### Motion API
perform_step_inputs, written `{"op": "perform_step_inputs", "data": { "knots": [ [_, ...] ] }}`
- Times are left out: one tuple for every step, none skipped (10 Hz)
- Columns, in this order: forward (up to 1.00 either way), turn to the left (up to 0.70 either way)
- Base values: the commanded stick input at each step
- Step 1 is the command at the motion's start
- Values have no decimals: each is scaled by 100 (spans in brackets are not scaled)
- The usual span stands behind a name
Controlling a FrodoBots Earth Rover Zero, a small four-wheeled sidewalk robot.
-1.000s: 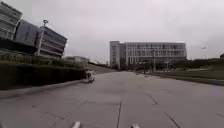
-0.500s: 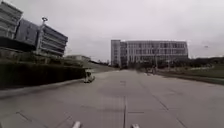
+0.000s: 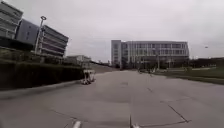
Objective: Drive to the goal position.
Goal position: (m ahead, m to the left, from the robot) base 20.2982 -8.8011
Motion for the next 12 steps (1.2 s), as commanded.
{"op": "perform_step_inputs", "data": {
  "knots": [
    [70,0],
    [70,0],
    [70,0],
    [70,0],
    [70,0],
    [70,0],
    [70,0],
    [70,0],
    [70,0],
    [70,0],
    [70,0],
    [70,0]
  ]
}}
